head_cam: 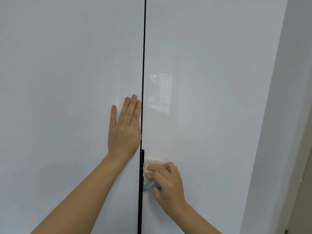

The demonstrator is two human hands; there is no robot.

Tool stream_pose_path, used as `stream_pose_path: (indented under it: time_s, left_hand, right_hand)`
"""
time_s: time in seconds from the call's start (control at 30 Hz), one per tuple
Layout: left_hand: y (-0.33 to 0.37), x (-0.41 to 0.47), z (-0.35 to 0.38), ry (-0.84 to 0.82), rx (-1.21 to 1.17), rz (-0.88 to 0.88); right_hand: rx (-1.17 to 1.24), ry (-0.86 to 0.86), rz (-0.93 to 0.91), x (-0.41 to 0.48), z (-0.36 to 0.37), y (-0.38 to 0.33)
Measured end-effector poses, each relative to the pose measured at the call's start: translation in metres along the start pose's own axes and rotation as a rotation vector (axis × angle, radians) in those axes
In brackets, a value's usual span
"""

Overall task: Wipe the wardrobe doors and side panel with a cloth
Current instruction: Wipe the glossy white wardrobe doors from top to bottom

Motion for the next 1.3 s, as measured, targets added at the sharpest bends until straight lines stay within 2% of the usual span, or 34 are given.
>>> stream_pose_path:
  time_s: [0.1, 0.27, 0.47, 0.73, 0.97, 1.3]
  left_hand:
    - [0.001, 0.0, 0.0, -0.008, -0.004, -0.009]
    - [0.014, -0.006, 0.002, -0.049, -0.026, -0.11]
    - [0.025, -0.011, 0.005, -0.087, -0.034, -0.163]
    - [0.024, -0.013, 0.006, -0.05, -0.03, -0.156]
    - [0.025, -0.013, 0.007, -0.033, -0.028, -0.15]
    - [0.025, -0.013, 0.006, -0.021, -0.038, -0.152]
  right_hand:
    - [-0.033, -0.095, -0.083, -0.018, -0.007, 0.004]
    - [-0.027, 0.113, 0.056, 0.015, -0.023, 0.013]
    - [-0.162, 0.093, -0.044, 0.019, -0.03, 0.036]
    - [-0.24, 0.191, 0.054, 0.022, -0.065, 0.071]
    - [-0.282, 0.336, 0.228, 0.022, -0.11, 0.114]
    - [-0.276, 0.612, 0.699, -0.003, -0.165, 0.176]
Point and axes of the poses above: each hand's wrist, its own x-axis towards the middle knuckle, its own z-axis out of the palm, y = z × x, the point moved 2 cm from there along x, towards the middle knuckle, and after that the axes turned 2 degrees about z, right-handed, at the moved point
